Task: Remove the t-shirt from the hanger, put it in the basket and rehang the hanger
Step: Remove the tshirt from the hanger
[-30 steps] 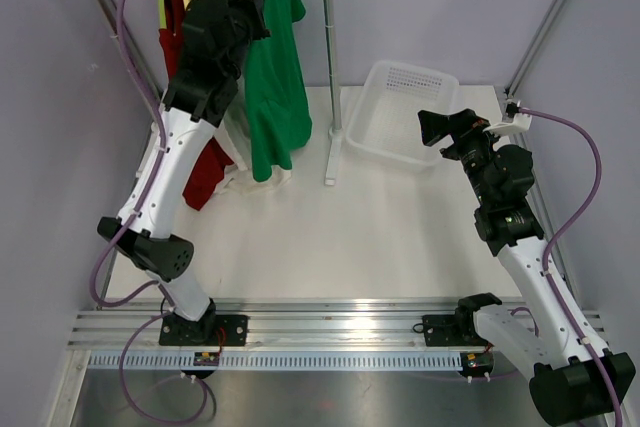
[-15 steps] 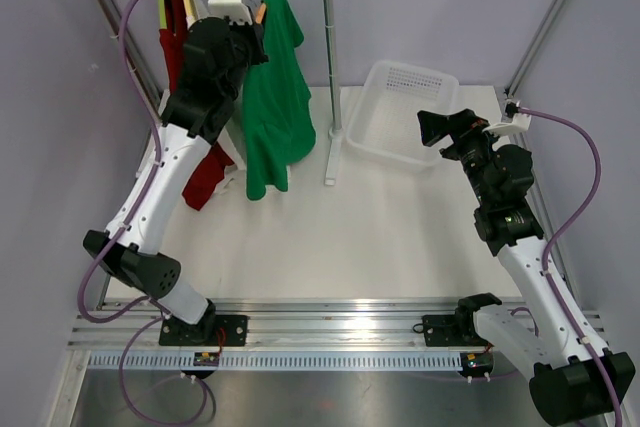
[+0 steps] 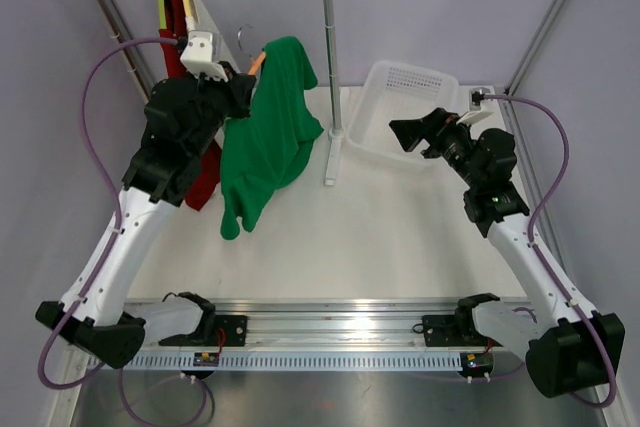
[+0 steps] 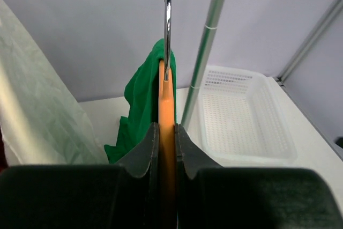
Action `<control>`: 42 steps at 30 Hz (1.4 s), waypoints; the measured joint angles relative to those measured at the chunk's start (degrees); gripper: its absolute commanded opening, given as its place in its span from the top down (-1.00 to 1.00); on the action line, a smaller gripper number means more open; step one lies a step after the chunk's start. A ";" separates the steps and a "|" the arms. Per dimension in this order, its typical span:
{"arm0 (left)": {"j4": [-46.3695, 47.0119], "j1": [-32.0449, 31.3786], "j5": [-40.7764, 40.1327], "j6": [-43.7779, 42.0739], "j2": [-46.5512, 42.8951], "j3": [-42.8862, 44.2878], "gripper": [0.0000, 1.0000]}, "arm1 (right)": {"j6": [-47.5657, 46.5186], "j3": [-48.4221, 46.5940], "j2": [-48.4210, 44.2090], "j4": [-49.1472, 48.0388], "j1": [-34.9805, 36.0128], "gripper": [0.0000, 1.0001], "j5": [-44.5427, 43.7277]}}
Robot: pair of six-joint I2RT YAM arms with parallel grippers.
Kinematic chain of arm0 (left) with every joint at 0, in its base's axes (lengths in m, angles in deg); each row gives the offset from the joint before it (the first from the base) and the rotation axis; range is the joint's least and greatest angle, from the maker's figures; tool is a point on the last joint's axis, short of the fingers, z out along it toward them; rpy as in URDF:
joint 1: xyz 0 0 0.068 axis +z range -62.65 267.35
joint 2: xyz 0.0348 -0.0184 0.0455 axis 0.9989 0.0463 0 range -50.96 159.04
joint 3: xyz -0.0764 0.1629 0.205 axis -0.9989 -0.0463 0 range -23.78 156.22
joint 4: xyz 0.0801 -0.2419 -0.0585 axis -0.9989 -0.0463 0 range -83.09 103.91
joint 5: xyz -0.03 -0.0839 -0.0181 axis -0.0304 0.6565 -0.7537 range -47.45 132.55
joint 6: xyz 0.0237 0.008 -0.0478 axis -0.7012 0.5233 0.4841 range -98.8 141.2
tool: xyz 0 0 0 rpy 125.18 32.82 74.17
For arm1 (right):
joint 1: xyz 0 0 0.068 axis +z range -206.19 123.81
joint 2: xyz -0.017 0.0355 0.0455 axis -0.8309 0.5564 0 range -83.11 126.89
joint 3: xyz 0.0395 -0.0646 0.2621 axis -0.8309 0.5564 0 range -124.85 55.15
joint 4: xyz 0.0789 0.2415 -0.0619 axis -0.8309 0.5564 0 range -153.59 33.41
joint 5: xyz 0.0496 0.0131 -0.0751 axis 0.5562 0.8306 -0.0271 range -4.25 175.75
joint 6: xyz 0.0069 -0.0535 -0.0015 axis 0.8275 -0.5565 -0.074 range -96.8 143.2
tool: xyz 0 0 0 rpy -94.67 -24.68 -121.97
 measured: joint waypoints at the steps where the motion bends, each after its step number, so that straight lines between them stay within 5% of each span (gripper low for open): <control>1: 0.11 -0.02 0.83 0.20 -1.49 -1.36 1.00 | 0.00 -0.52 1.16 -0.28 0.07 -0.99 1.53; 7: 0.76 -0.11 6.51 1.55 -11.65 -12.11 1.00 | -0.48 -2.38 5.35 -1.68 2.23 -0.97 6.78; 14: -0.07 -0.22 12.35 3.52 -21.18 -21.68 1.00 | -6.62 -8.94 7.96 -2.19 13.16 -0.87 8.44; 24: -2.29 -0.26 16.50 3.96 -23.12 -22.45 1.00 | -30.05 -10.88 12.02 -4.55 20.24 -0.92 8.11; 42: -3.61 -0.28 17.88 3.96 -24.90 -23.02 1.00 | -44.06 -10.21 18.91 -14.25 20.39 -0.99 9.22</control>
